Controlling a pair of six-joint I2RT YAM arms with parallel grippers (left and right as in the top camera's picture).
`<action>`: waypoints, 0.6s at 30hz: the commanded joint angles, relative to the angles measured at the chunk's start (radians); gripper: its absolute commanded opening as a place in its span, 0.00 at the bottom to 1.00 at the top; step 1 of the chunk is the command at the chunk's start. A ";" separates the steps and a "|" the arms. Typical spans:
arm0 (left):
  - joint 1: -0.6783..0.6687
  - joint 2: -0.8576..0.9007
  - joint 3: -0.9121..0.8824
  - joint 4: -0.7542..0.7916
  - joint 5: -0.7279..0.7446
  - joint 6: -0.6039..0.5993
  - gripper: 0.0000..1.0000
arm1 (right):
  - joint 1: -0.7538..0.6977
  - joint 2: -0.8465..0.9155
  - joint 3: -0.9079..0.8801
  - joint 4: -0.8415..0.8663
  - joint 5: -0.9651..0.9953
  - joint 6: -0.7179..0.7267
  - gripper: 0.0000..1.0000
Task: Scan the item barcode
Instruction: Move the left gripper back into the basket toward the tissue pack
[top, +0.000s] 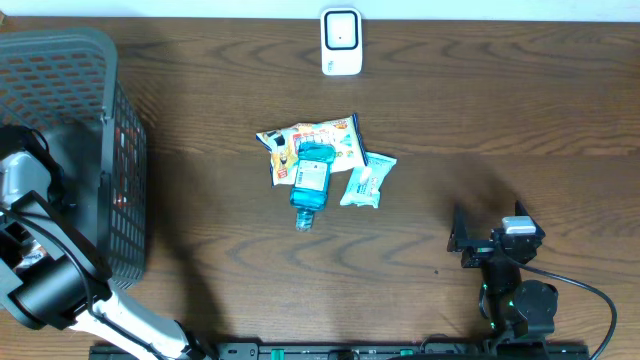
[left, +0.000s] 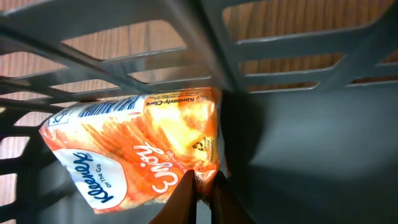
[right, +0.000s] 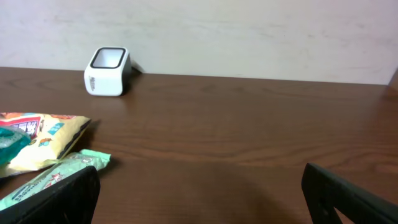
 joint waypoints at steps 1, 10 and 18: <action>0.003 0.001 -0.024 -0.032 -0.024 -0.002 0.07 | 0.004 0.000 -0.001 -0.003 0.008 0.003 0.99; -0.050 -0.173 -0.024 -0.082 -0.018 0.025 0.07 | 0.004 0.000 -0.001 -0.003 0.008 0.003 0.99; -0.137 -0.316 -0.024 -0.086 -0.012 0.024 0.07 | 0.004 0.000 -0.001 -0.003 0.008 0.003 0.99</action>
